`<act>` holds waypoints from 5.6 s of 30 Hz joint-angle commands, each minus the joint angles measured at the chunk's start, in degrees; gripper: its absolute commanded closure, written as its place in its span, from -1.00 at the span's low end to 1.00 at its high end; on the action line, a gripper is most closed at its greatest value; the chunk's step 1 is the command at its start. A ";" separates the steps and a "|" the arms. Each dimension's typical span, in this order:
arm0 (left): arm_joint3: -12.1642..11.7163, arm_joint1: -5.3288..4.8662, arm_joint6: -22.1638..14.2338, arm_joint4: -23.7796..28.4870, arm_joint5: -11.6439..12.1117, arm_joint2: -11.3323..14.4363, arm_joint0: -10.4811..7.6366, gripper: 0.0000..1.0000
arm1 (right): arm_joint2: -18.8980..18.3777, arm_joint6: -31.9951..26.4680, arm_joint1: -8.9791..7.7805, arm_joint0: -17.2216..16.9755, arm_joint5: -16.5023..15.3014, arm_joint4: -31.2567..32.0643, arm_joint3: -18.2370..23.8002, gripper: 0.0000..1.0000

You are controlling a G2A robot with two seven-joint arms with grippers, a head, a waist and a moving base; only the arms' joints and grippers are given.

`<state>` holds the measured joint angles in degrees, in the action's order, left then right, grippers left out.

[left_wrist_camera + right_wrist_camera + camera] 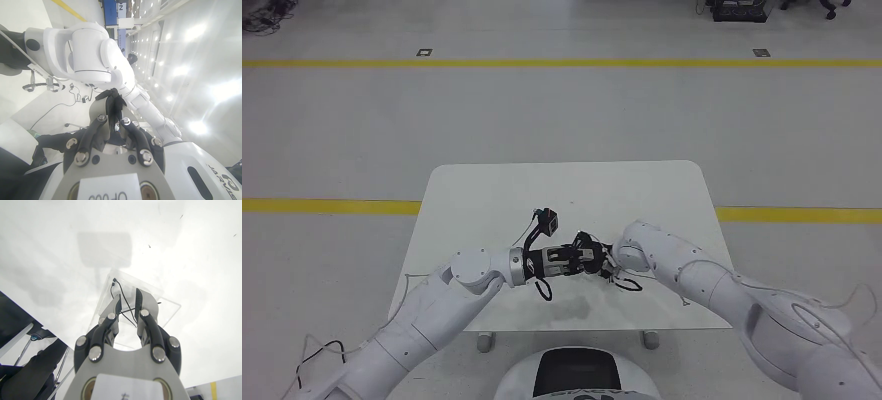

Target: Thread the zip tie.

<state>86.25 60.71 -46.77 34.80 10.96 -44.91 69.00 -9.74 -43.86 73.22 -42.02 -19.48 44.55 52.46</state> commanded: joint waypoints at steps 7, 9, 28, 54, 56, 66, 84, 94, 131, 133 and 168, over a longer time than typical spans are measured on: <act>0.00 0.00 0.00 0.00 0.00 0.00 0.00 1.00 | 0.00 -0.15 0.31 0.07 0.00 0.23 -0.44 0.64; 0.00 0.00 0.00 0.00 0.00 0.00 0.00 1.00 | 0.00 -0.52 0.36 0.03 0.00 0.06 -0.55 0.68; 0.00 0.00 0.00 0.00 0.00 0.00 0.00 1.00 | 0.00 -3.35 -0.50 0.88 0.00 -2.03 1.42 1.00; 0.00 0.00 0.00 0.00 0.00 0.00 0.00 1.00 | -11.06 24.61 -24.28 -8.84 0.00 -7.63 28.55 1.00; 0.00 0.00 0.00 0.00 0.00 0.00 0.00 1.00 | -11.06 24.61 -24.28 -8.84 0.00 -7.63 28.55 1.00; 0.00 0.00 0.00 0.00 0.00 0.00 0.00 1.00 | -11.06 24.61 -24.28 -8.84 0.00 -7.63 28.55 1.00; 0.00 0.00 0.00 0.00 0.00 0.00 0.00 1.00 | -23.09 65.78 -30.85 -28.70 0.00 -18.03 32.76 1.00; 0.00 0.00 0.00 0.00 0.00 0.00 0.00 1.00 | -23.69 84.20 -32.86 -34.00 0.00 -16.83 37.27 1.00; 0.00 0.00 0.00 0.00 0.00 0.00 0.00 1.00 | -24.59 105.43 -25.58 -42.16 0.60 -6.72 39.01 1.00; 0.00 0.00 0.00 0.00 0.00 0.00 0.00 1.00 | -24.81 106.16 -25.15 -42.60 0.00 -5.84 38.90 1.00; 0.00 0.00 0.00 0.00 0.00 0.00 0.00 1.00 | -29.50 105.69 -21.69 -48.12 4.93 1.73 41.35 1.00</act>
<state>86.25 60.70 -46.77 34.80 10.96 -44.91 69.00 -39.22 61.81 51.54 -90.17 -14.59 46.29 93.81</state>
